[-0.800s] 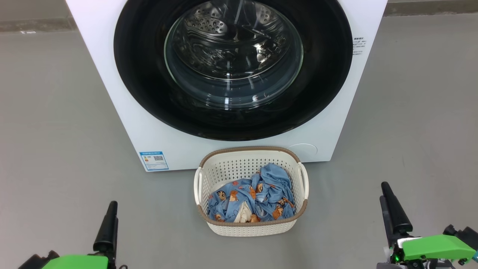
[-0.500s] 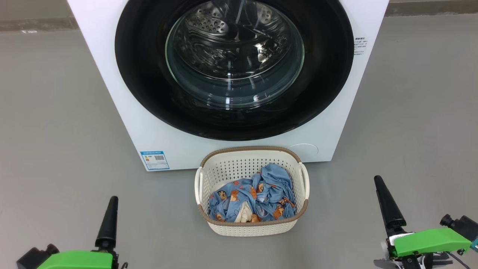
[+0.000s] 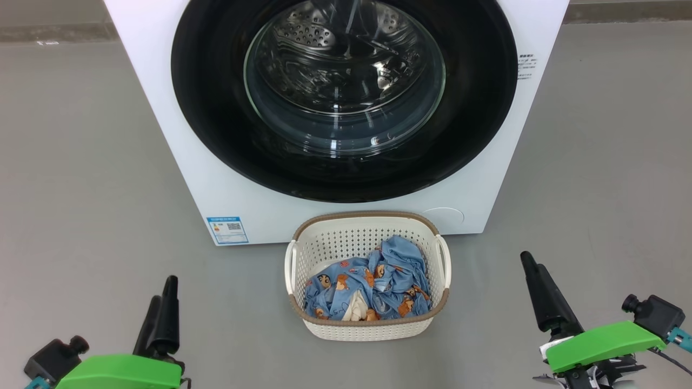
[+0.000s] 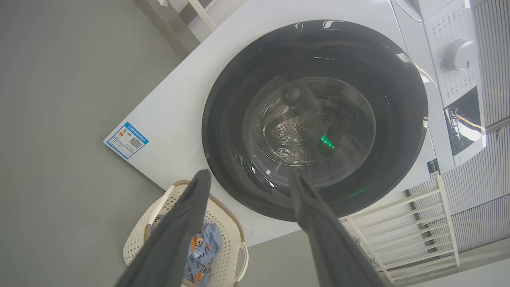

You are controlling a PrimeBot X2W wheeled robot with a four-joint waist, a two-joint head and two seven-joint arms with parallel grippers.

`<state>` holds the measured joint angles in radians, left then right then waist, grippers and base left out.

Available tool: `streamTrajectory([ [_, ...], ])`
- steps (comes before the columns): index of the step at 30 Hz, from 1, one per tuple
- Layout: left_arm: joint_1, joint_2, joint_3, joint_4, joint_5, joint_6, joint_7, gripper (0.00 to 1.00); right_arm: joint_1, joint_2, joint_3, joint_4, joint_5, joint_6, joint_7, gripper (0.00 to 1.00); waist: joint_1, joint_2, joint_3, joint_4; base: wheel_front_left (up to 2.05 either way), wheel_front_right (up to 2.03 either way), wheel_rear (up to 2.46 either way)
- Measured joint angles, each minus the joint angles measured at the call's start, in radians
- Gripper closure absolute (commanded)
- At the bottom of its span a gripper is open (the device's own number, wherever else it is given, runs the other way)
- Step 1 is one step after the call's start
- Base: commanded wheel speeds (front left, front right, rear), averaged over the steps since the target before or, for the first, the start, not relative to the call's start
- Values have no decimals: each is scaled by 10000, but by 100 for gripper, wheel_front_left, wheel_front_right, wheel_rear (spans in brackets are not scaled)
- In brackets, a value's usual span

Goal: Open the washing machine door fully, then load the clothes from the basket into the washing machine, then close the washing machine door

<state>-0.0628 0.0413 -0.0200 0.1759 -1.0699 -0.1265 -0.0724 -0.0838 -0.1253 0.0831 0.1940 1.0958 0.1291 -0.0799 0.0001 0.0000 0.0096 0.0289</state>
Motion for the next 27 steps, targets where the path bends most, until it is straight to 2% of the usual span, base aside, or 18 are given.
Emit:
streamTrajectory([
  [6,0,10,-6,0,796,0,-174,0,-64,-58,107,140,-993,0,-125,0,0,0,-6,33,0,0,0],
  [14,-8,10,13,17,2558,-2,-426,0,-200,-59,180,351,-2393,0,-360,0,0,0,-44,92,0,0,0],
  [27,-16,-8,-148,73,3870,-12,-786,0,-260,-40,176,692,-4050,0,-731,0,0,0,-114,146,0,0,0],
])
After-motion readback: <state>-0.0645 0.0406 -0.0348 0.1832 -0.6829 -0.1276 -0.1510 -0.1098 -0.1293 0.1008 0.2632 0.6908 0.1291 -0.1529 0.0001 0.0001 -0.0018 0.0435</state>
